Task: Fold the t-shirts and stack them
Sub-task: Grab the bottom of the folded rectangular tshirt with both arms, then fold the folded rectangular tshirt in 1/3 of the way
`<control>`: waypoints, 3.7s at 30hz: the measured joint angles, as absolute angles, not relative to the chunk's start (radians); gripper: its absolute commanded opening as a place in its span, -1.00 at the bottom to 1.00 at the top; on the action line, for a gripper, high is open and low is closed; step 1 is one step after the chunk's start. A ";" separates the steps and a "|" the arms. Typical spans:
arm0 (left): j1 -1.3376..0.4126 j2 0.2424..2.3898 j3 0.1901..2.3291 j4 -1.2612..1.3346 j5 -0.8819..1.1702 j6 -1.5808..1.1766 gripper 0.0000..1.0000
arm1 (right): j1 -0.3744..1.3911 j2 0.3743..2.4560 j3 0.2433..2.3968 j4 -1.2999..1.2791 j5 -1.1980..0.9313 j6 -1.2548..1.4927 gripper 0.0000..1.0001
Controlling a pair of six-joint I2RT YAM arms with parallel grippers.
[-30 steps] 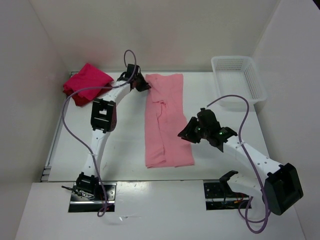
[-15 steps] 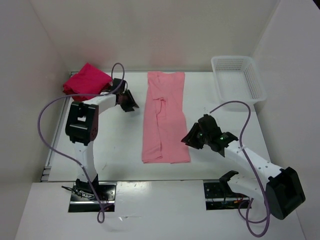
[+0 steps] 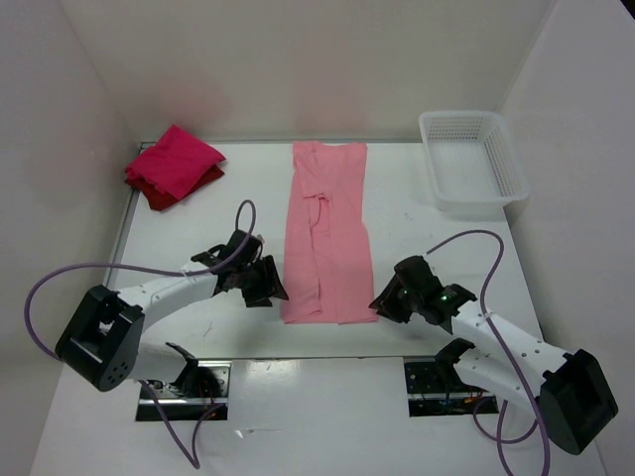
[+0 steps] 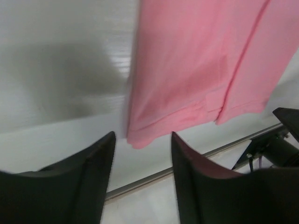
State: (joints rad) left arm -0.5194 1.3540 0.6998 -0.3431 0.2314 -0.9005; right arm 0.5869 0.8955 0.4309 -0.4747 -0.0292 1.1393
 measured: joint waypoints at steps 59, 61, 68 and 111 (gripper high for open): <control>-0.330 1.722 1.246 -0.454 0.310 -0.772 -1.00 | 0.317 1.423 0.969 -0.465 -0.056 0.847 -1.00; -0.329 1.794 1.304 -0.440 0.295 -0.762 -1.00 | 0.297 1.489 1.008 -0.440 -0.060 0.820 -1.00; -0.320 1.981 1.462 -0.418 0.263 -0.739 -1.00 | 0.237 1.681 1.114 -0.372 -0.087 0.755 -1.00; -0.407 1.918 1.056 0.047 0.344 -0.955 -0.58 | 0.427 2.125 1.531 -0.315 -0.249 0.680 -1.00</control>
State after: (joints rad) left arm -0.4072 1.9182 1.0557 0.0471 0.3443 -0.9550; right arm 0.4267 2.1250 1.5307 -0.3153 -0.2485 0.6796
